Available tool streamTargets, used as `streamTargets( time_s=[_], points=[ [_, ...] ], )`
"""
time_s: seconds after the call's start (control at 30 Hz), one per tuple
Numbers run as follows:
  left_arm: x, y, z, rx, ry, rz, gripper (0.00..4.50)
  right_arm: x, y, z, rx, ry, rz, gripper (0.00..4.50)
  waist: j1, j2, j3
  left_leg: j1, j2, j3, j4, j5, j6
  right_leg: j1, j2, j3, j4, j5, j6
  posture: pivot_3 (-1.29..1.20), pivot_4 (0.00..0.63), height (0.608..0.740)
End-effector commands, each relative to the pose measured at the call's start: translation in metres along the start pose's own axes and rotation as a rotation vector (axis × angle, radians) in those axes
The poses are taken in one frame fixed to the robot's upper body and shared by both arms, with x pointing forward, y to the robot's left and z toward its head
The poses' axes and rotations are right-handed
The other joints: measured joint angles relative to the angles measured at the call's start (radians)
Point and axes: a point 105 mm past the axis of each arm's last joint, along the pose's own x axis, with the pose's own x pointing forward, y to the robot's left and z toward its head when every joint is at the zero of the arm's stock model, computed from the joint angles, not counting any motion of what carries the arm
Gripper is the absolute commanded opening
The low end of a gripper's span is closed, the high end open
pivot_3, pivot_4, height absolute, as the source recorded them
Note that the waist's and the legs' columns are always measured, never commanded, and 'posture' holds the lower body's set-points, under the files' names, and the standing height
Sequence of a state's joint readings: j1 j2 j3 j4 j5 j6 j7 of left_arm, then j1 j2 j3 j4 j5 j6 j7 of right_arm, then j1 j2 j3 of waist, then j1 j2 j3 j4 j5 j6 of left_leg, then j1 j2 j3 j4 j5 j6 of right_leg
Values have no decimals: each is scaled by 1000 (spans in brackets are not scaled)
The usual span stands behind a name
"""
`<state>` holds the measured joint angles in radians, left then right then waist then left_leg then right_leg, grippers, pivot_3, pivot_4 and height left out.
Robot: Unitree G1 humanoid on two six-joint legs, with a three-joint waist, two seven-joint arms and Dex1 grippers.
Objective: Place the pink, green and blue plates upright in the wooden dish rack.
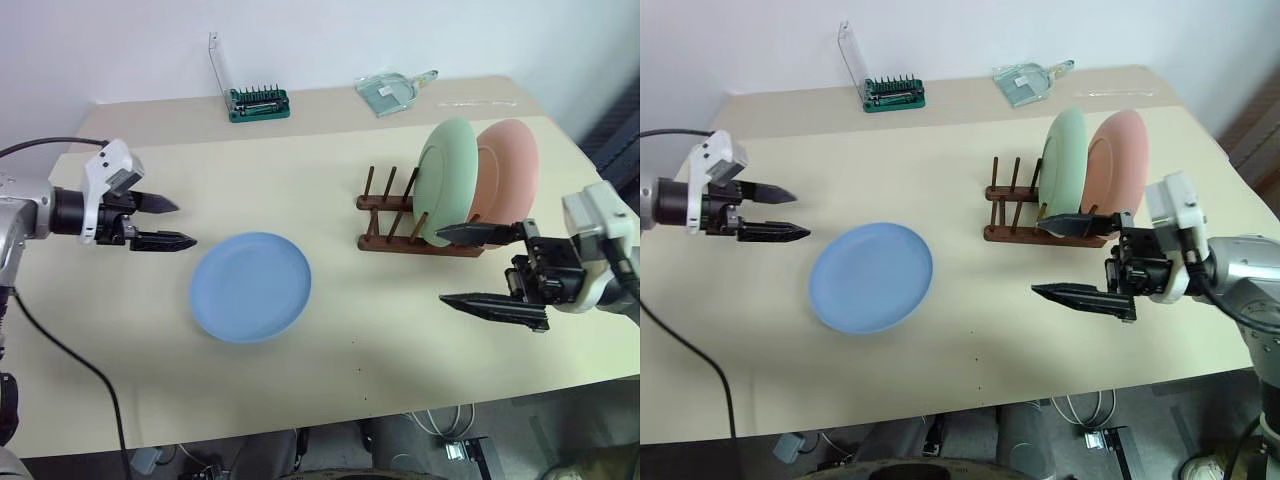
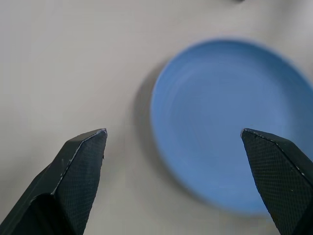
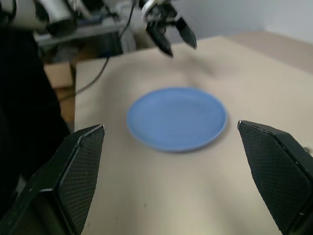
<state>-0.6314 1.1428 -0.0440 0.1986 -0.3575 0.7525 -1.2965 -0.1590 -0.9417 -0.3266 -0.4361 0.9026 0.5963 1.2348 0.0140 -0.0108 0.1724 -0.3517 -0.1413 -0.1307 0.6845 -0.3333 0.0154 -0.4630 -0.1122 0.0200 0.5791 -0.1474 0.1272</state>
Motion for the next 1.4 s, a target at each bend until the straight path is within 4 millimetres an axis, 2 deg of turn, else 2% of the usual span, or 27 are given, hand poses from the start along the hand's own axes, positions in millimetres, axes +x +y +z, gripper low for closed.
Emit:
streamTargets(
  time_s=[0.03,0.13,0.2,0.23,0.27,0.37,0.5,0.63,0.77,0.83,0.9,1.1,1.3,1.4],
  points=[
    [-4,14,-18,-85,56,123,4500,-1,-2,2,-35,10,6,4445,-1,0,0,0,0,0,0,0,0,0,0,0,0,0,0,0,150,740],
    [-3,16,-37,-183,128,174,4500,2,-4,-1,-29,5,11,4445,-2,0,0,0,0,0,0,0,0,0,0,0,0,0,0,0,150,740],
    [-7,19,-53,-314,245,217,4500,4,-3,-4,-33,14,17,4445,-2,0,0,-1,0,0,0,0,0,-1,0,0,0,0,0,0,150,740],
    [-8,19,-53,-391,261,219,4500,5,-3,-4,-33,14,19,4445,-2,0,0,-1,0,0,0,0,0,-1,0,0,0,0,0,0,150,740],
    [-6,13,-48,-522,235,166,4500,6,-3,-4,-36,12,20,4445,0,-1,0,-1,0,0,0,0,0,-1,0,0,0,0,0,0,150,740],
    [3,-4,-22,-577,214,33,4500,8,-3,-3,-33,-2,14,4445,0,-2,1,-1,0,-2,1,0,0,0,0,-1,1,0,0,0,150,740],
    [10,-2,-3,-646,220,30,4500,9,-3,-4,-32,-8,-1,4445,-2,-2,1,-1,-1,-2,1,0,0,0,0,-1,1,0,0,0,150,740],
    [1,4,-6,-609,284,41,4500,8,-2,-4,-38,-3,-21,4445,-24,-1,0,-2,-1,-1,0,1,-1,-3,0,-1,2,0,0,0,150,740],
    [1,8,3,-675,240,12,4500,8,-1,-3,-32,-12,-29,4445,-25,-1,1,-3,-1,-1,0,1,-1,-4,0,-1,1,0,0,0,150,740],
    [25,-5,-5,-643,321,-56,4500,10,-1,-3,-37,-19,-42,4445,-23,-1,0,-3,-1,-1,0,1,-1,-4,0,-1,1,0,0,0,150,740],
    [39,-10,-5,-654,338,-86,4500,10,0,-3,-39,-20,-51,4445,-11,-1,0,-2,-1,-1,0,1,-1,-2,-1,-1,1,0,0,0,150,740],
    [50,-12,-14,-628,414,-112,4500,12,-2,-3,-42,-28,-67,4445,-10,-2,1,-3,-1,-1,1,1,-1,-4,0,-1,2,0,0,0,150,740],
    [62,-11,-11,-586,451,-116,4500,10,-2,1,-45,-34,-73,4445,0,-2,1,-3,-1,-1,1,1,-1,-3,0,-1,2,0,0,0,150,740],
    [62,-16,-26,-526,537,-140,4500,8,-2,2,-40,-26,-71,4445,-1,-2,1,-3,-1,-2,2,1,-1,-3,-1,-1,1,0,0,0,150,740]
  ],
)
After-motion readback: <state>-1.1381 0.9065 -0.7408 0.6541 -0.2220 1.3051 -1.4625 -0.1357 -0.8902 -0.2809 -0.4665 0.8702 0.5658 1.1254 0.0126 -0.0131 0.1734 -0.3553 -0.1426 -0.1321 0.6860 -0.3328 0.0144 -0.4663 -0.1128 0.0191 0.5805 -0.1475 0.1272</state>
